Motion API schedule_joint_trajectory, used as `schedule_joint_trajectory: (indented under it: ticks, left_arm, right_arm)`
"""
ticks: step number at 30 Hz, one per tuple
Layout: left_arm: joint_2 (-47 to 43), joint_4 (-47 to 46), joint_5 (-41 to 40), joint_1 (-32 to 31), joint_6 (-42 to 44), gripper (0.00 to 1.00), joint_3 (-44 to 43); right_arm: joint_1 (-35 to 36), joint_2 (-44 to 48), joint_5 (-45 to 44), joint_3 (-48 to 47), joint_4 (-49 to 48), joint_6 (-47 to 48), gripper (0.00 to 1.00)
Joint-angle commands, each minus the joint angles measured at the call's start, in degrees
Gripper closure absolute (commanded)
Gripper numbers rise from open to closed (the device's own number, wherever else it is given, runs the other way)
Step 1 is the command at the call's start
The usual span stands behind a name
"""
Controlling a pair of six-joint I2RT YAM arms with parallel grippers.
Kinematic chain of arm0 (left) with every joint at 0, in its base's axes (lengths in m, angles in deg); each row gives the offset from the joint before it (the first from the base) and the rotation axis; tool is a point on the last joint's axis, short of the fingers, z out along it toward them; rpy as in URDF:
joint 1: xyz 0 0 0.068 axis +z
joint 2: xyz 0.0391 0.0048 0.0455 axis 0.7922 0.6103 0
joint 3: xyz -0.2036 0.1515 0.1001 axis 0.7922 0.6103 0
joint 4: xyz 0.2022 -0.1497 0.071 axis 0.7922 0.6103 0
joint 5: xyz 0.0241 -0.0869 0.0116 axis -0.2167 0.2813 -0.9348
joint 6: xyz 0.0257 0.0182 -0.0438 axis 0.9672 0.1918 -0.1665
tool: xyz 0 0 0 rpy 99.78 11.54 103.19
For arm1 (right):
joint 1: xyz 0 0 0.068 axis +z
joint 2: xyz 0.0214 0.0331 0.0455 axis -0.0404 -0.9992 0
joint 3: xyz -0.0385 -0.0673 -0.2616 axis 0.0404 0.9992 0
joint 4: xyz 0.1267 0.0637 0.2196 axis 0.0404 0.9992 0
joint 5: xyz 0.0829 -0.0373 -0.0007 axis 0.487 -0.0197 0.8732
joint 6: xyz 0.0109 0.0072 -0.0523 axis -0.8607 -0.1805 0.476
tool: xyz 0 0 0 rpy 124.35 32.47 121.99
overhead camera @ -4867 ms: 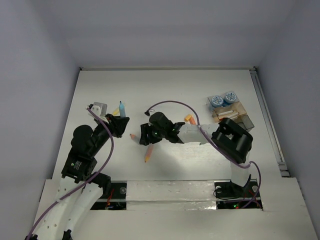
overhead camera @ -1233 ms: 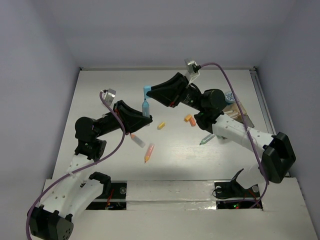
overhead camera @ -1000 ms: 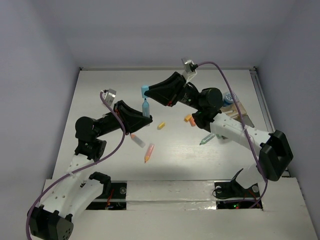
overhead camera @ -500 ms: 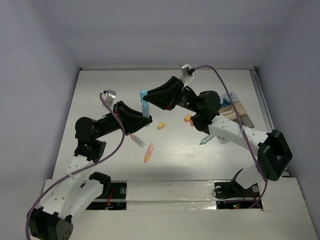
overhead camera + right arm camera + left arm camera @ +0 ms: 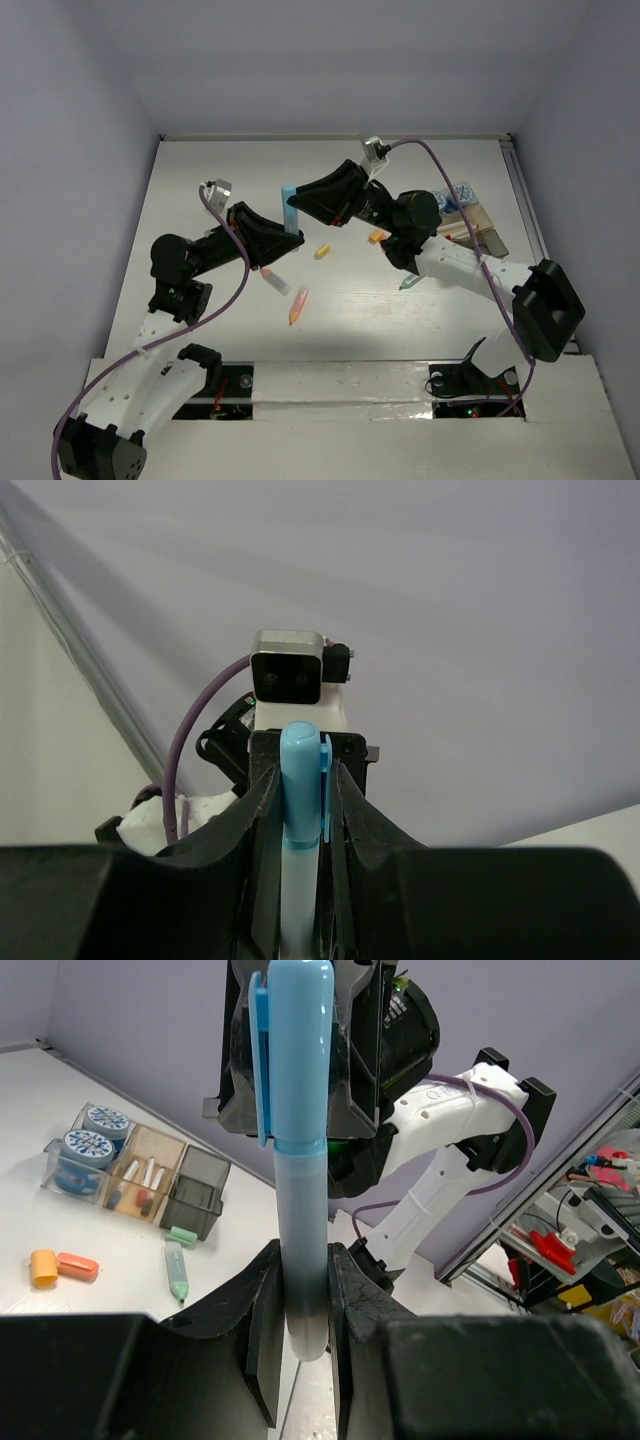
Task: Sort the stationery into containers
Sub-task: Close the pen cap on the pen, then place the pen in the storage box.
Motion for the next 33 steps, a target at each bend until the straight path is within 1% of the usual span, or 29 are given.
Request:
schedule_joint_trajectory:
  ticks: [1, 7, 9, 12, 15, 18, 19, 22, 26, 29, 33]
  left_arm:
    - [-0.6, -6.6, -2.2, -0.2, -1.4, 1.0, -1.8]
    - [-0.6, -9.0, -3.7, -0.2, -2.6, 1.0, -3.6]
    - [-0.6, -8.8, -3.9, -0.2, -2.4, 1.0, -4.5]
    - [-0.3, -6.4, -4.1, -0.2, -1.0, 1.0, -6.2]
    - [-0.2, -5.1, -4.0, -0.2, -0.8, 1.0, -7.1]
    - [-0.1, -4.4, -4.3, -0.2, -0.5, 1.0, -8.3]
    - [0.3, -3.8, -4.5, -0.2, -0.2, 1.0, -8.7]
    - [1.7, -4.6, -5.0, -0.2, -0.7, 1.0, -10.3]
    - [3.4, -5.2, -5.1, -0.2, -1.0, 1.0, -13.6]
    - [4.7, -5.2, -5.2, -0.2, -1.1, 1.0, -15.9]
    - [5.6, -4.8, -5.1, -0.2, -1.4, 1.0, -17.9]
  right_arm:
    - [2.0, 1.1, 2.1, 1.9, -3.1, 0.3, 1.0]
    - [4.0, 0.9, 1.7, 5.0, -3.6, 0.5, 1.0]
    - [4.5, 1.3, 1.8, 6.8, -3.9, 0.7, 1.0]
    - [5.0, 2.6, 1.8, 8.4, -1.4, 1.7, 1.0]
    - [5.6, 4.4, 2.0, 9.4, 7.3, 4.0, 1.0]
    - [6.1, 6.4, 1.4, 10.5, 13.0, 6.5, 1.0]
    - [7.3, 6.8, 1.0, 11.2, 16.8, 7.4, 1.0]
    - [9.4, 6.5, 0.0, 13.2, 20.2, 9.0, 1.0]
    - [10.8, 6.3, -1.2, 16.9, 18.9, 8.5, 1.0]
    - [11.5, 6.1, -2.7, 20.2, 15.5, 7.3, 1.0]
    - [12.2, 6.0, -4.0, 22.3, 13.3, 6.3, 1.0]
